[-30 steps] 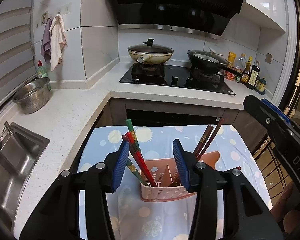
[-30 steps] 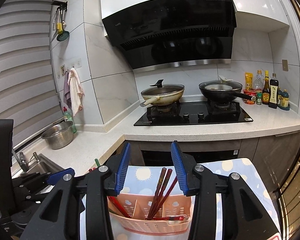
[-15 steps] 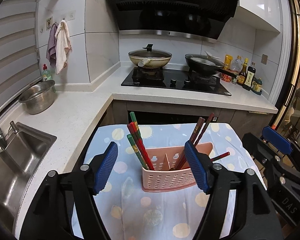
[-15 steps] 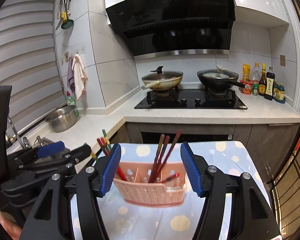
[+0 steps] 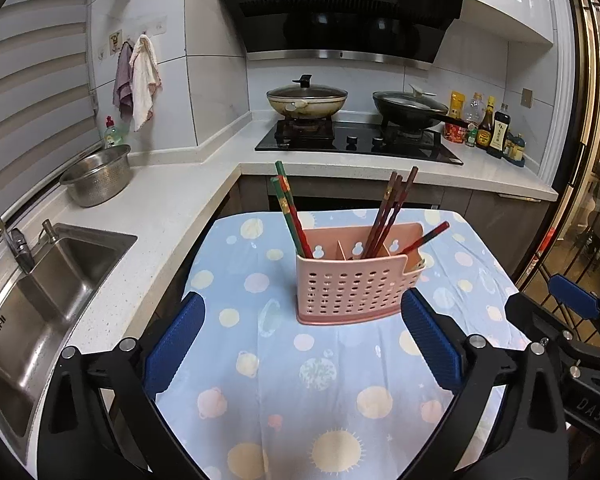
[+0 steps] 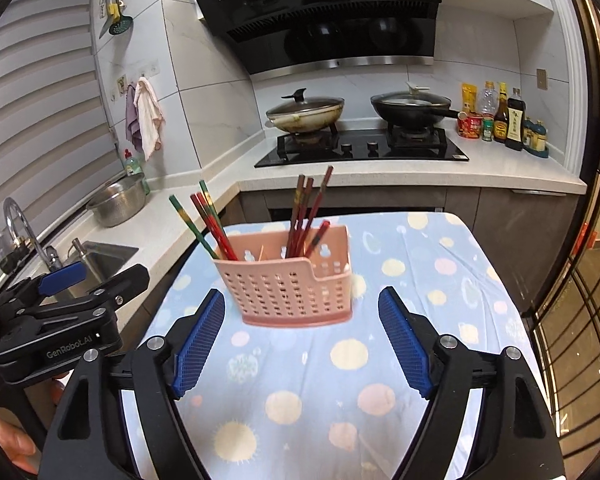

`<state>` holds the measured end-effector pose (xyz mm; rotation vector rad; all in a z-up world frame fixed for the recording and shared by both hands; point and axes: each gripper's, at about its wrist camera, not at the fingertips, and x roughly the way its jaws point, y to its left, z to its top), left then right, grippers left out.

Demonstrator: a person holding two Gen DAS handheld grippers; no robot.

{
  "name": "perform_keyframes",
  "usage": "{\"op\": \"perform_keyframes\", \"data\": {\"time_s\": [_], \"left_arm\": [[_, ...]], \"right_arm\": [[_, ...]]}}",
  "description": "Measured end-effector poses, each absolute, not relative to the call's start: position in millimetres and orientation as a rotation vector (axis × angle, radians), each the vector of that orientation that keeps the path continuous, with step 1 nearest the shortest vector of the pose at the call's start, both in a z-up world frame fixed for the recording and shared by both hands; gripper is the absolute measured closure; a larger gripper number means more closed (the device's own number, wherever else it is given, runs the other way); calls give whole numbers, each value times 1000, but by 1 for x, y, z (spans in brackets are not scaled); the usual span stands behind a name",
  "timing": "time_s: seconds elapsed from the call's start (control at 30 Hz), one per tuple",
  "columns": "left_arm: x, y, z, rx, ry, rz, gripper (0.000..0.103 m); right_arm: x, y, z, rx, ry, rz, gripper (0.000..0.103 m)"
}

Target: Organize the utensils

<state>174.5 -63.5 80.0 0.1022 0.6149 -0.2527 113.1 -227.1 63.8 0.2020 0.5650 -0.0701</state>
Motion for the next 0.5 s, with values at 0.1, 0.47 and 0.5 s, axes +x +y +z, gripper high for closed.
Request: {"op": "perform_keyframes", "data": {"time_s": [0.1, 0.47, 0.5], "left_arm": [[162, -61, 73, 110, 626, -247, 7], [138, -54, 56, 111, 660, -207, 7], [137, -53, 54, 110, 667, -205, 7]], "right_arm": [[101, -224, 56, 193, 580, -74, 19], [72, -216, 40, 178, 593, -82, 6], [71, -217, 39, 174, 592, -85, 6]]}}
